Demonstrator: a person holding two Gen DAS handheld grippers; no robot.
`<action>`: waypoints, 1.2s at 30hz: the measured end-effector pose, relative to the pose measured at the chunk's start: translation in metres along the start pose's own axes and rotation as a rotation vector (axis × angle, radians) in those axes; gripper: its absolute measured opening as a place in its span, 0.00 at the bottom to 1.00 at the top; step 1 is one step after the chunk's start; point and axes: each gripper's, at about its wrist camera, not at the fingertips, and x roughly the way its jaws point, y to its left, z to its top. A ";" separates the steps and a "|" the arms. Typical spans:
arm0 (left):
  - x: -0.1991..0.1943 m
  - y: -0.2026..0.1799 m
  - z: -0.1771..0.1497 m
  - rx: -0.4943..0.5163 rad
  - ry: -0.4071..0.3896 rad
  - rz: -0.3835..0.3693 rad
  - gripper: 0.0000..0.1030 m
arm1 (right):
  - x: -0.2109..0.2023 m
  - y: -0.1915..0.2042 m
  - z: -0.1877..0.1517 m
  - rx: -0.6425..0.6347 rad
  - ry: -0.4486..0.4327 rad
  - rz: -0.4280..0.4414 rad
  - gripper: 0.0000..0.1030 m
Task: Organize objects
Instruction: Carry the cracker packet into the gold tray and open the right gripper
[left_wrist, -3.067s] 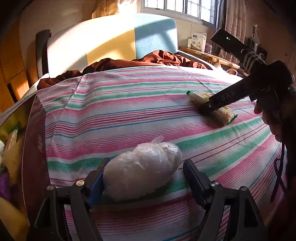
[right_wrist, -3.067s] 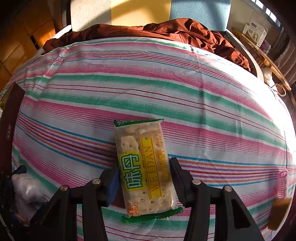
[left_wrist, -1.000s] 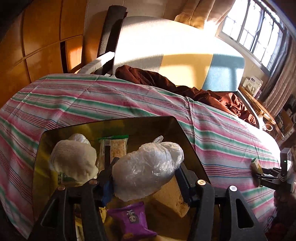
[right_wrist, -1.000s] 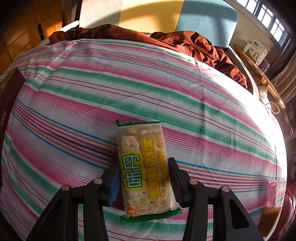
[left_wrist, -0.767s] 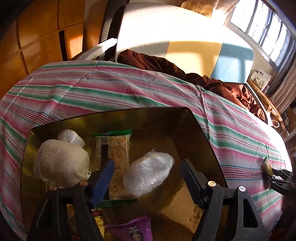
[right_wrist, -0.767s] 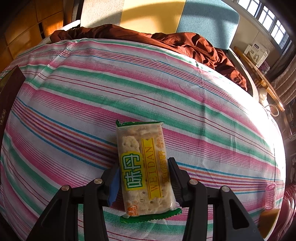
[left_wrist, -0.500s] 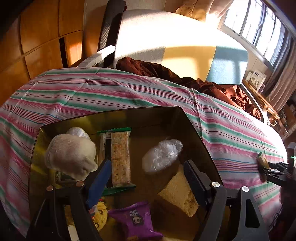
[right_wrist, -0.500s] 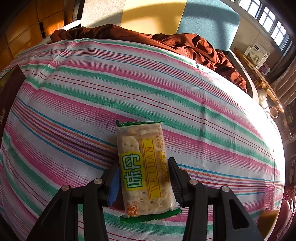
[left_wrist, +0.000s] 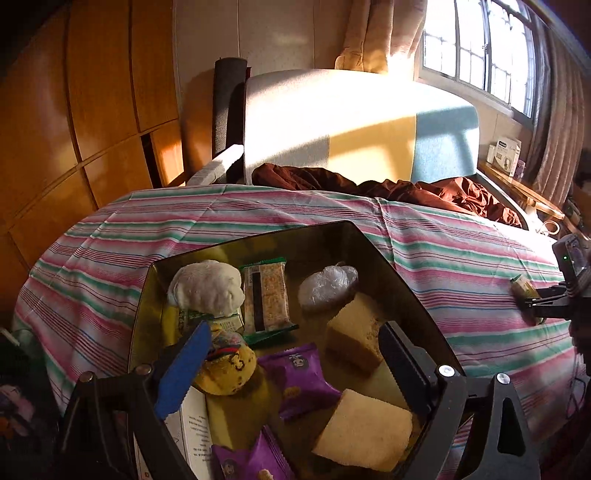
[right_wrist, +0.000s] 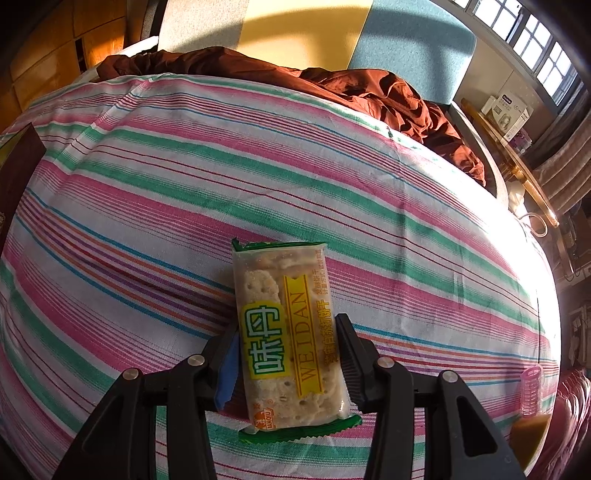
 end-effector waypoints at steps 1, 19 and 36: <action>-0.003 0.001 -0.002 -0.001 -0.001 0.000 0.93 | 0.000 0.000 0.000 0.006 0.004 -0.001 0.45; -0.022 0.017 -0.026 -0.032 0.013 -0.034 1.00 | -0.029 0.069 -0.016 0.039 0.088 0.065 0.46; -0.049 0.085 -0.046 -0.149 -0.015 0.011 1.00 | -0.131 0.189 -0.001 -0.048 -0.173 0.332 0.46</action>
